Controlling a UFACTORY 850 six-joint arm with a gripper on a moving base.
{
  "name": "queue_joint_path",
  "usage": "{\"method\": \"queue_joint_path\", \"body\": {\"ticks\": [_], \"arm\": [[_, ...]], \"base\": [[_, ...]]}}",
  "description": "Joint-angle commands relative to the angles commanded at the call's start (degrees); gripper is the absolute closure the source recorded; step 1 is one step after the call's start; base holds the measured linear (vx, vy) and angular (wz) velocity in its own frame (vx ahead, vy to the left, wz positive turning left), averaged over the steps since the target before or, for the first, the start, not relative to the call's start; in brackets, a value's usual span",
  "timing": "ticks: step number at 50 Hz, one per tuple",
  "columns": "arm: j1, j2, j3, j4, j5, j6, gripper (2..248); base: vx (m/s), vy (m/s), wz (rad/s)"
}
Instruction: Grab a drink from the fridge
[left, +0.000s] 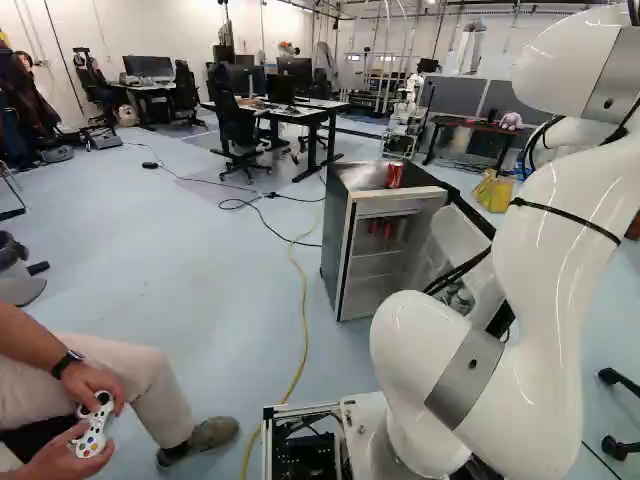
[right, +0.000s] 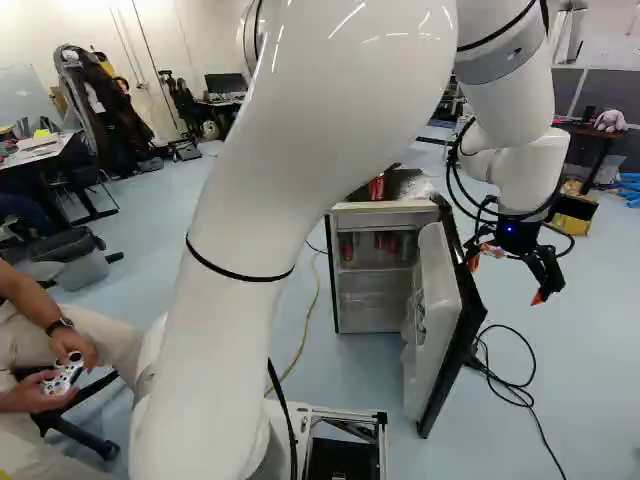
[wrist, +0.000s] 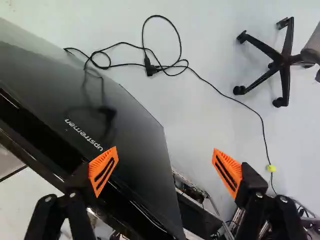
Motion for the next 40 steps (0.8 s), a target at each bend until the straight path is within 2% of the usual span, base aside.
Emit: {"method": "queue_joint_path", "body": {"ticks": [40], "arm": [[2.5, 4.1, 5.8, 0.0, 0.0, 0.0, 3]], "base": [[0.000, 0.000, 0.000]]}}
